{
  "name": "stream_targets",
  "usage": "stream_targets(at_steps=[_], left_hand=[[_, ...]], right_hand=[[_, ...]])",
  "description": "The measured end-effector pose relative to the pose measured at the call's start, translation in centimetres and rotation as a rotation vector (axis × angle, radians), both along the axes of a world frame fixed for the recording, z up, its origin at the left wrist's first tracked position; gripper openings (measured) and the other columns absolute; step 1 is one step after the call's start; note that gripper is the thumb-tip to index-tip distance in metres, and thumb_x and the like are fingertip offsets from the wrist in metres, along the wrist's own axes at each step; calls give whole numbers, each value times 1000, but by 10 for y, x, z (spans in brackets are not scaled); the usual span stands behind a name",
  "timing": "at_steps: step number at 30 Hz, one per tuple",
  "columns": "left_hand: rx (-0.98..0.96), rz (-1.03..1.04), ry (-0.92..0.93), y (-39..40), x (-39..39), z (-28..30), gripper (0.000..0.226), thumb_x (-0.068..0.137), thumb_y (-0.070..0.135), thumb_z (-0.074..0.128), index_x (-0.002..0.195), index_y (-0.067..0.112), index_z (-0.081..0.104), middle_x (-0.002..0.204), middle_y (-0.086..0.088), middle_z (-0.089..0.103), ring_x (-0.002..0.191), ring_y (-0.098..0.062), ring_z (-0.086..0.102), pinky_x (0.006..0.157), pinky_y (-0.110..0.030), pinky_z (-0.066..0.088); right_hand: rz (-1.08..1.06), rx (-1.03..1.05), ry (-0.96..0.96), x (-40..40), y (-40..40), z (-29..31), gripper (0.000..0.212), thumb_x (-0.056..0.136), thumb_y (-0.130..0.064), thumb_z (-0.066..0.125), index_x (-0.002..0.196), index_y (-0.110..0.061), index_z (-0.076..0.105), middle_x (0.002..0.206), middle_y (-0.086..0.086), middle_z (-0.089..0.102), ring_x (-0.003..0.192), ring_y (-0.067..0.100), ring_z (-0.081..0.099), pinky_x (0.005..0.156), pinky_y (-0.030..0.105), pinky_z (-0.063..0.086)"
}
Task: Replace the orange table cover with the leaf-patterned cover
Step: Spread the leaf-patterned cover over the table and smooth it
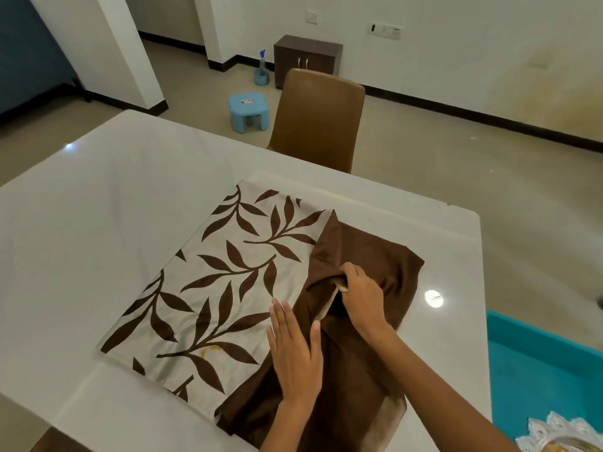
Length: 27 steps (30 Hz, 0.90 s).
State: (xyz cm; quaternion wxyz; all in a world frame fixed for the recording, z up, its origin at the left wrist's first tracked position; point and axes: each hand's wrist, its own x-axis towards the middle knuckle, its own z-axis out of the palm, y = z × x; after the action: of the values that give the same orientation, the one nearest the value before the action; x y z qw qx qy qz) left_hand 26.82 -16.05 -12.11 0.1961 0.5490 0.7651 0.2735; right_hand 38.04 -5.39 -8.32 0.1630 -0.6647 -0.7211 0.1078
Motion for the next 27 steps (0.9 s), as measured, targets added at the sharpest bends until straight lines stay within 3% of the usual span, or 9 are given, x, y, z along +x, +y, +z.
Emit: stream_targets(at_steps=[2, 4, 7, 10, 13, 18, 21, 24, 27], left_hand=[[57, 26, -155, 8, 7, 9, 79, 89, 72, 5, 149, 21, -2, 159, 3, -4, 145, -7, -5, 119, -36, 6], [112, 55, -415, 18, 15, 26, 85, 81, 82, 12, 148, 34, -8, 158, 12, -9, 144, 0, -8, 119, -33, 3], [176, 248, -1009, 37, 25, 60, 93, 78, 78, 42, 150, 36, 1, 157, 10, 16, 141, -7, 21, 116, -35, 25], [272, 453, -1207, 58, 17, 72, 69, 88, 45, 58, 147, 24, 31, 144, 4, 44, 128, -13, 46, 107, -36, 40], [269, 561, -1019, 69, 9, 75, 32, 97, 24, 51, 125, 10, 59, 120, -2, 63, 113, -16, 58, 100, -32, 46], [241, 388, -449, 71, -48, 89, 25, 99, 15, 46, 104, -1, 64, 86, -2, 63, 78, -14, 61, 68, -5, 40], [133, 202, -227, 86, -123, 104, 22, 98, 12, 49, 99, 0, 66, 84, -3, 61, 74, -12, 52, 66, -10, 33], [-76, 27, -46, 122, -206, 117, 20, 95, 11, 54, 82, 2, 66, 84, -17, 66, 77, -24, 57, 61, -21, 28], [-112, 35, 177, 169, -299, 147, 17, 92, 7, 55, 90, -3, 69, 93, -21, 67, 90, -32, 61, 69, -28, 36]], right_hand=[[-19, -92, 55, -5, 2, 20, 26, 95, -14, 51, 120, -17, 47, 97, 4, 66, 70, 15, 60, 72, 25, 52], [31, -128, 187, -11, 0, 39, 26, 93, -12, 54, 117, -19, 47, 96, 2, 66, 74, 13, 62, 74, 23, 52], [272, -215, 494, -24, -15, 56, 29, 90, -10, 57, 116, -21, 49, 104, -6, 65, 95, 9, 64, 83, 19, 52], [398, -389, 711, -25, -32, 60, 40, 92, -2, 49, 125, -21, 35, 107, -17, 60, 104, -2, 59, 86, 13, 46], [416, -421, 666, -14, -38, 51, 56, 89, -5, 50, 132, -28, 21, 125, -21, 51, 116, -4, 51, 99, 15, 38], [232, -155, 319, 1, -43, 28, 37, 92, -25, 52, 127, -30, 40, 124, -11, 55, 114, 5, 51, 104, 27, 38], [174, -199, 161, 1, -47, 7, 38, 95, -31, 48, 132, -22, 44, 135, -3, 51, 124, 12, 46, 111, 32, 32], [201, -239, 30, -12, -49, -6, 43, 97, -35, 43, 138, -26, 37, 148, -6, 35, 137, 9, 30, 116, 32, 18], [211, -321, -88, -30, -41, -14, 49, 98, -41, 37, 143, -29, 25, 155, -9, 15, 143, 9, 12, 116, 34, 9]])
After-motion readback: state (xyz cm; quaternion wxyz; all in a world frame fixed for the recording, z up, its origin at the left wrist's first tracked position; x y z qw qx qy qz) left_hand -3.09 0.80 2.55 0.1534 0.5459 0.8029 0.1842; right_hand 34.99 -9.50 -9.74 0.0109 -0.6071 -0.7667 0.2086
